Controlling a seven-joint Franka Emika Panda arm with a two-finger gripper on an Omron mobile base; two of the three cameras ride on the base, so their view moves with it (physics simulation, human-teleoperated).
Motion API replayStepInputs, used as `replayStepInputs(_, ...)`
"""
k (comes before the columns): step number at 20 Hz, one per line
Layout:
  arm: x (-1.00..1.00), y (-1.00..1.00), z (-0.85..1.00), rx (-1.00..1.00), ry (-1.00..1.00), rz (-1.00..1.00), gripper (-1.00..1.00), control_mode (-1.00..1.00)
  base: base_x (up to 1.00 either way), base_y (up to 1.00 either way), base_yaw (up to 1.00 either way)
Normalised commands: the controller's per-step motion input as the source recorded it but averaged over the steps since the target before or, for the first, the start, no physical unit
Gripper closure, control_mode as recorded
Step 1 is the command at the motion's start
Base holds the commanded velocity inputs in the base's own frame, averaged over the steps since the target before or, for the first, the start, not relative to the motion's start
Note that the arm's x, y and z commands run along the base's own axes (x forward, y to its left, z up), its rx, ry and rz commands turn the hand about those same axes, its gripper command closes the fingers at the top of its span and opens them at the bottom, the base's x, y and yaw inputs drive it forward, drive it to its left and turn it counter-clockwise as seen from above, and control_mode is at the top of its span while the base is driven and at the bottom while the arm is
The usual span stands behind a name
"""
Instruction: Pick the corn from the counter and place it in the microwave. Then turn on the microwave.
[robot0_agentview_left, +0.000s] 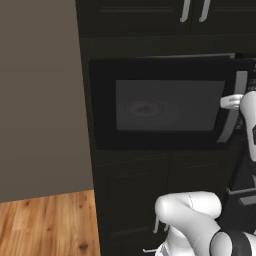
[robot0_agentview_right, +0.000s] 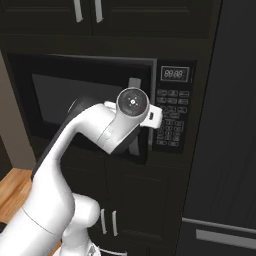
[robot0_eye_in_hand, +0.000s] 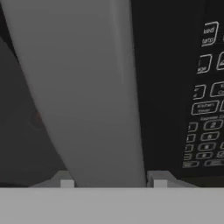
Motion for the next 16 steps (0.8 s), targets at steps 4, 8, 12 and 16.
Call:
replayStepInputs(4,-0.42,0.0,0.08,0.08,0.0,0.01,1.0,-1.0,0.0,0.0,0.0)
replayStepInputs(8,-0.4,0.0,0.11,0.1,0.0,0.01,1.0,-1.0,0.0,0.0,0.0)
replayStepInputs(12,-0.44,0.0,0.1,0.13,0.0,0.01,1.0,-1.0,0.0,0.0,0.0)
replayStepInputs(16,-0.42,0.02,0.12,0.12,0.0,0.0,1.0,-1.0,0.0,0.0,0.0)
